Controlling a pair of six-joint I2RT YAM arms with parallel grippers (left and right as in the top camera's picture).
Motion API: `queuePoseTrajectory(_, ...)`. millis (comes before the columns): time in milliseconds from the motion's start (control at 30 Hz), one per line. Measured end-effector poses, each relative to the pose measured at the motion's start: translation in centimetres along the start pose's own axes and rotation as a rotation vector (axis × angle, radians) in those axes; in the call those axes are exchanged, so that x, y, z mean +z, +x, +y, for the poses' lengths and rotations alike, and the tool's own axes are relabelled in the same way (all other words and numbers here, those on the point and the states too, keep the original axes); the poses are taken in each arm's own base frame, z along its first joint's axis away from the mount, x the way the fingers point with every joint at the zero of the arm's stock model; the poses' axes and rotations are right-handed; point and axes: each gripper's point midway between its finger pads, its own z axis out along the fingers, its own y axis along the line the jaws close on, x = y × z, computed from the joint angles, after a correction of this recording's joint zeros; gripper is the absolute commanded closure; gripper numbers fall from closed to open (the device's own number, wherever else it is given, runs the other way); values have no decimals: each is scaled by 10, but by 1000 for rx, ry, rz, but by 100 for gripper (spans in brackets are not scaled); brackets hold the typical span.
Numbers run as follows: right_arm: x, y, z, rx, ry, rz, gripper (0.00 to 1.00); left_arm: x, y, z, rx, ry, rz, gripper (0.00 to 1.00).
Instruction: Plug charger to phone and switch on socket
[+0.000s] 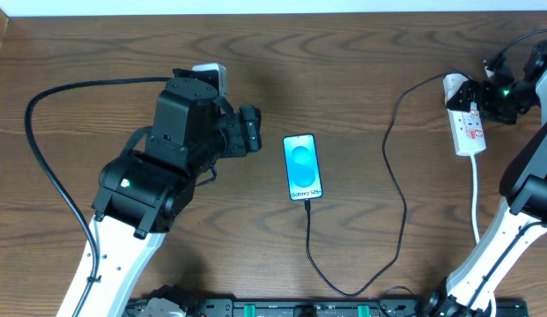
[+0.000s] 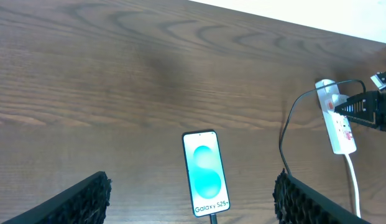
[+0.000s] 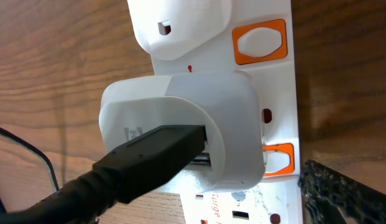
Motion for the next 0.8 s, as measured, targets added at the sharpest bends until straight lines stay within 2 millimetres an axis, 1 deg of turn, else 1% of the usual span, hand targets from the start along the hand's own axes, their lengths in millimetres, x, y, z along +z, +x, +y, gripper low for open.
queuePoseTrajectory(200, -1, -1, 0, -14, 1, -1, 1, 0, 0, 0, 0, 0, 0, 16)
queuePoseTrajectory(433, -9, -10, 3, -31, -1, -28, 1, 0, 0, 0, 0, 0, 0, 16)
queuePoseTrajectory(800, -11, -10, 11, -27, -42, -28, 1, 0, 0, 0, 0, 0, 0, 16)
